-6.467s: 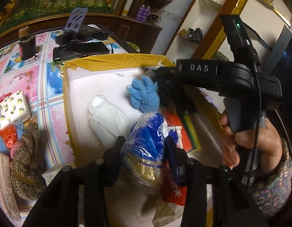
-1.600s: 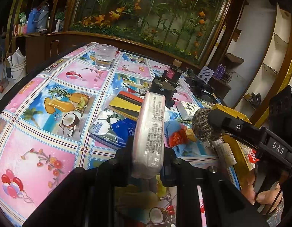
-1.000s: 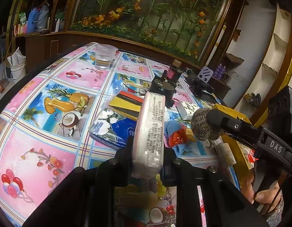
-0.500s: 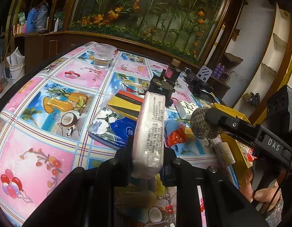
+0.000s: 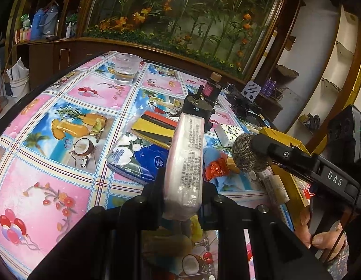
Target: Organize soft objects
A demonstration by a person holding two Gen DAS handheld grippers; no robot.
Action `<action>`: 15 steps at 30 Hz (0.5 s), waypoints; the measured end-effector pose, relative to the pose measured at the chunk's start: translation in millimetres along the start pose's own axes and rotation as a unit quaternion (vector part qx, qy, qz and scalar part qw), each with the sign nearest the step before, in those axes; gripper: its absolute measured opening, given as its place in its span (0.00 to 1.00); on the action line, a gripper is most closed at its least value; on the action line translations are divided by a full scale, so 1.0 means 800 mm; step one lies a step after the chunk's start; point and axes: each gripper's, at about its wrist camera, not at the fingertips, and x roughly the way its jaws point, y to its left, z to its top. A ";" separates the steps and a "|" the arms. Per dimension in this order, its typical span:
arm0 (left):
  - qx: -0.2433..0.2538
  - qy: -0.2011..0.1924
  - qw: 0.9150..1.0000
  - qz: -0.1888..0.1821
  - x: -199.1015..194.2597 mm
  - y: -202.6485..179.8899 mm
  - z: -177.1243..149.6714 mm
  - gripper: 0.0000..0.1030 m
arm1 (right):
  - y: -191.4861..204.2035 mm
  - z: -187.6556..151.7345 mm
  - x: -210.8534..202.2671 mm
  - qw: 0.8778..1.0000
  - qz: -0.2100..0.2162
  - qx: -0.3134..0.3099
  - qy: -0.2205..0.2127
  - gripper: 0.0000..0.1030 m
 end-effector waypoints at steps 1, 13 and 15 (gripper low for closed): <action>-0.001 0.001 1.000 0.000 0.000 0.001 0.000 0.21 | 0.000 0.000 0.000 1.000 0.000 0.001 0.001 0.63; 0.000 -0.002 1.000 -0.002 -0.003 0.000 0.000 0.21 | -0.003 0.000 -0.001 1.000 0.008 0.011 0.001 0.63; 0.000 -0.003 1.000 -0.003 -0.003 -0.001 0.001 0.21 | -0.004 0.001 -0.001 1.000 0.007 0.011 -0.001 0.63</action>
